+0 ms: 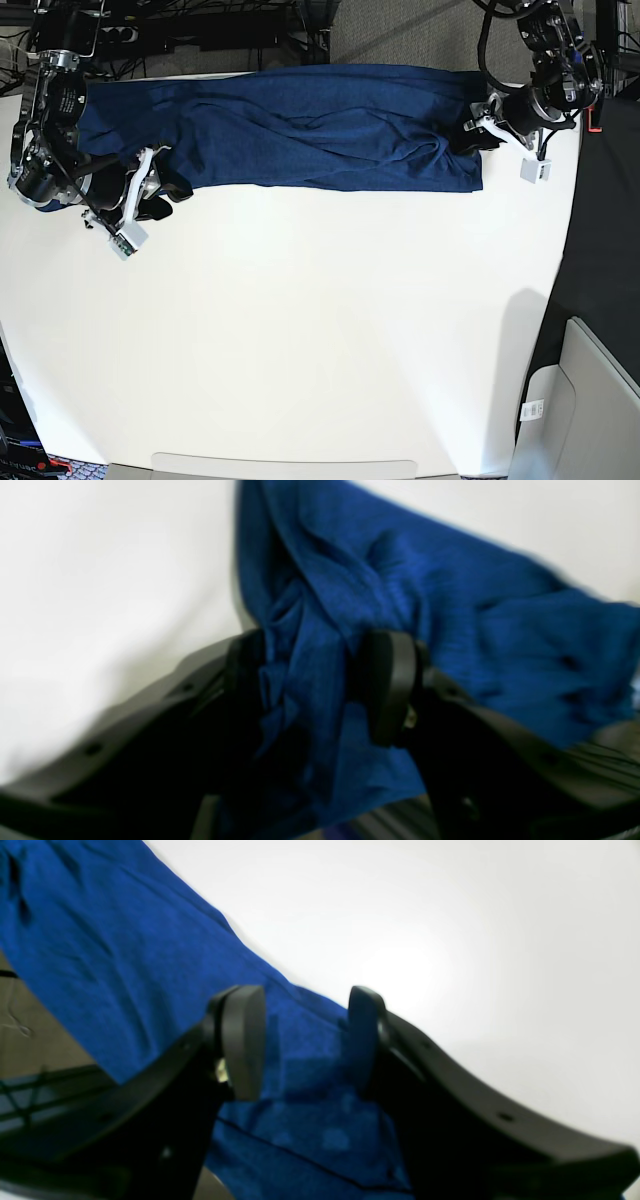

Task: Fold the T-shirt properly
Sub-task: 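Move the right gripper to the strip's end and grasp it, then grasp the strip end with the left gripper and fold it toward the middle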

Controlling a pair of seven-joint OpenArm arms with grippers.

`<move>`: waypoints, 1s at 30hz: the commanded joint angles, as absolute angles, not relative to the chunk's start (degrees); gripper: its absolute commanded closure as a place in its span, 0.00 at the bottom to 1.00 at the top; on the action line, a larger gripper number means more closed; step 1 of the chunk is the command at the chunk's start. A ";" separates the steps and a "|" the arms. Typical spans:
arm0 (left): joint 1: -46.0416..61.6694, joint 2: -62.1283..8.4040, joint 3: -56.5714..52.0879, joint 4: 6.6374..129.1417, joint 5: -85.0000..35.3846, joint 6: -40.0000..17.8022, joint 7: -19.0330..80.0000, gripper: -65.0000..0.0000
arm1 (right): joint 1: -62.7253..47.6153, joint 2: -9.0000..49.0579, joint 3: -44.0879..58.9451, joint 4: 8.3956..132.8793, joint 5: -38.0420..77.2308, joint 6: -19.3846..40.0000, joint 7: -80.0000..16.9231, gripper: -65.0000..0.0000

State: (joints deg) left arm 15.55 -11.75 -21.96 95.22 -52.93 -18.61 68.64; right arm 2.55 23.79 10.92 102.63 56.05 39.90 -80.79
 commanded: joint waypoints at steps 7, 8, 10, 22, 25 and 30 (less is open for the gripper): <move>15.96 -12.00 -21.76 88.92 -56.75 -18.07 70.73 0.54 | 1.63 25.19 14.02 103.69 58.77 40.00 -80.00 0.61; 15.96 -12.00 -21.58 88.31 -57.19 -18.07 70.73 0.54 | 1.54 25.19 14.11 103.69 58.77 40.00 -80.00 0.61; 15.96 -12.09 -19.56 87.87 -57.63 -18.86 70.37 0.57 | 1.54 25.19 14.20 103.69 58.77 40.00 -80.00 0.61; 14.55 -12.35 -16.75 88.40 -57.54 -25.10 70.73 0.98 | 0.22 25.98 14.29 103.69 58.51 40.00 -80.00 0.61; 13.14 -13.93 -16.84 88.84 -57.45 -24.92 70.37 1.00 | -0.04 26.07 14.29 103.69 58.42 40.00 -80.00 0.61; 9.36 -15.96 -16.84 89.01 -57.36 -19.56 70.11 1.00 | -0.04 26.07 14.29 103.69 58.33 40.00 -80.00 0.61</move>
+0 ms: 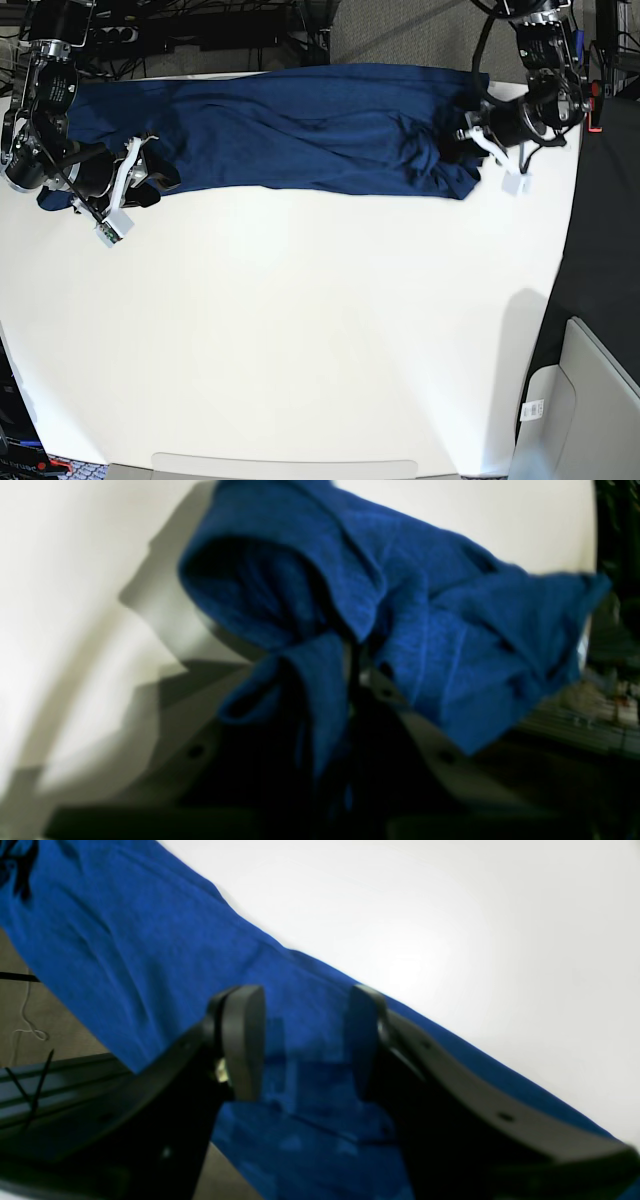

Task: Fold the T-shirt properly
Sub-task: 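Grasp the strip end with the left gripper and fold it toward the middle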

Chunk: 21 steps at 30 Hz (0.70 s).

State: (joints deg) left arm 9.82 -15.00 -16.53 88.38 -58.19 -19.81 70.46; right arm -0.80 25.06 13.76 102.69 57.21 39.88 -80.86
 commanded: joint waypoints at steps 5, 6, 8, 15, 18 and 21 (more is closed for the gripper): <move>4.62 -16.22 -16.84 88.84 -57.27 -18.51 70.11 1.00 | -0.04 26.07 14.37 103.69 58.24 40.00 -80.00 0.61; 3.56 -16.31 -16.84 88.84 -57.27 -18.42 70.11 1.00 | -0.04 26.07 14.37 103.69 58.24 40.00 -80.00 0.61; 1.98 -16.31 -16.84 88.84 -57.19 -18.42 70.11 1.00 | -0.04 26.07 14.37 103.69 58.24 40.00 -80.00 0.61; 0.92 -16.84 -16.31 94.81 -57.54 -18.42 71.43 1.00 | -1.36 26.07 19.91 103.52 58.24 40.00 -80.00 0.61; 3.30 -15.16 -13.76 100.79 -57.54 -18.42 72.75 1.00 | -1.80 26.07 21.93 103.52 58.24 40.00 -80.00 0.61; 4.88 -13.23 -10.33 104.84 -57.54 -18.42 72.75 1.00 | -2.07 25.98 22.99 103.43 58.24 40.00 -80.00 0.61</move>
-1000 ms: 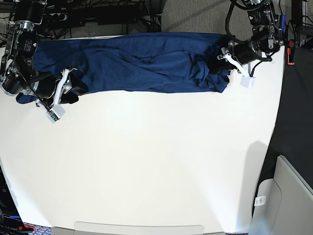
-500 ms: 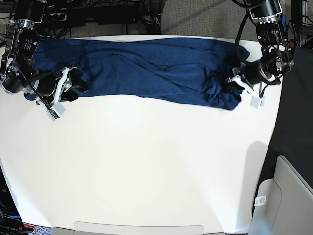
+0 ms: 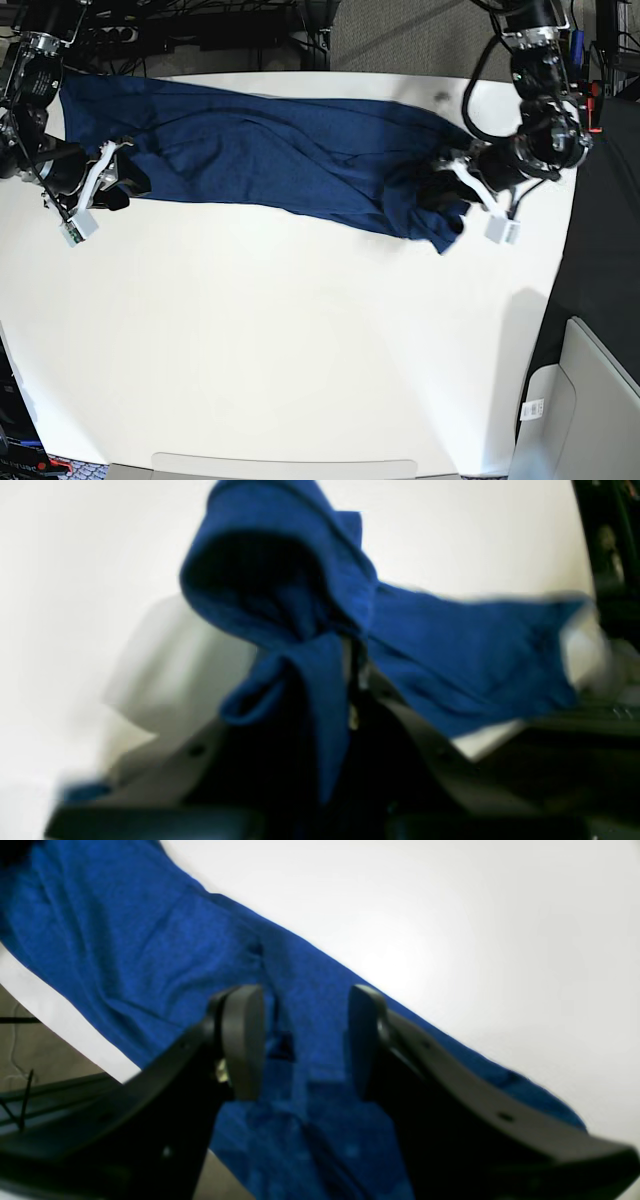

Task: Fold the T-shirt properly
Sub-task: 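Grasp the strip end with the left gripper and fold it toward the middle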

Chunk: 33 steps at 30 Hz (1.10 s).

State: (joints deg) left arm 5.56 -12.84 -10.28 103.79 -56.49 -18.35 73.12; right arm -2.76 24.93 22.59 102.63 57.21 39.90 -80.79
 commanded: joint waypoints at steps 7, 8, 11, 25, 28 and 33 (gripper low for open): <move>5.14 -6.37 -2.42 106.59 -57.54 -18.51 72.66 1.00 | -2.07 25.98 23.34 103.34 54.73 40.00 -80.00 0.61; 5.05 -5.49 -1.27 106.59 -57.45 -18.59 72.66 1.00 | -2.07 25.98 23.34 103.34 54.64 40.00 -80.00 0.61; 3.30 -2.86 1.45 106.33 -57.27 -18.59 72.57 1.00 | -2.68 25.98 23.34 103.34 54.37 40.00 -80.00 0.61; -1.54 4.79 5.14 97.10 -57.19 -18.59 71.52 1.00 | -5.05 25.98 28.70 103.43 54.55 40.00 -80.00 0.61; -2.42 4.79 7.69 95.87 -57.19 -18.59 71.43 1.00 | -4.97 25.98 28.79 103.43 54.55 40.00 -80.00 0.61; -2.33 4.70 9.19 95.52 -57.19 -18.59 71.43 0.99 | -4.88 25.98 28.79 103.43 54.55 40.00 -80.00 0.61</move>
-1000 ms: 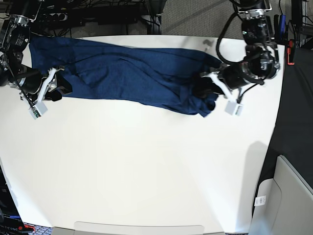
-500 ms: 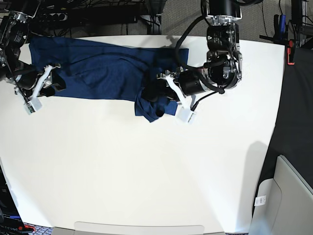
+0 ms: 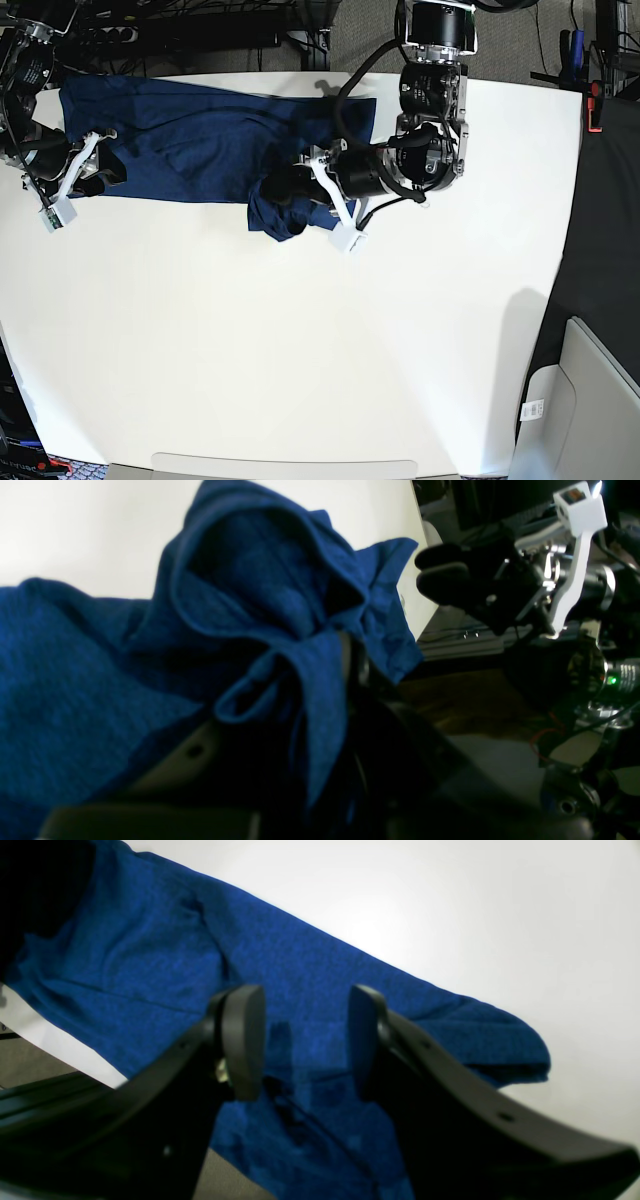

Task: Fold the T-shirt properly
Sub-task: 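Grasp the strip end with the left gripper and fold it toward the middle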

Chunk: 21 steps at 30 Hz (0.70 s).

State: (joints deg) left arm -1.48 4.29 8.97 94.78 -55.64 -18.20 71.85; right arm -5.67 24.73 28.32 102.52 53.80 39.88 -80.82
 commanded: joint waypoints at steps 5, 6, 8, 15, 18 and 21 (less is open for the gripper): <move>-3.56 4.62 9.19 94.64 -57.19 -18.59 71.87 0.80 | -4.62 25.98 28.79 103.43 54.55 40.00 -80.00 0.61; -3.91 4.53 9.19 94.64 -57.27 -18.59 71.96 0.76 | -4.62 25.98 28.79 103.43 54.55 40.00 -80.00 0.61; -4.00 4.35 8.92 94.64 -57.36 -18.59 72.04 0.69 | -4.62 25.98 28.79 103.43 54.55 40.00 -80.00 0.61; -4.00 3.21 4.09 99.38 -57.63 -18.59 73.19 0.64 | -4.53 25.89 28.79 103.43 54.37 40.00 -80.00 0.61; -3.65 1.54 2.24 100.79 -57.63 -18.59 73.98 0.64 | -4.53 25.80 28.79 103.43 54.37 40.00 -80.00 0.61; -3.47 -1.10 1.89 100.70 -57.54 -18.59 73.89 0.64 | -4.53 25.98 28.79 103.43 54.29 40.00 -80.00 0.61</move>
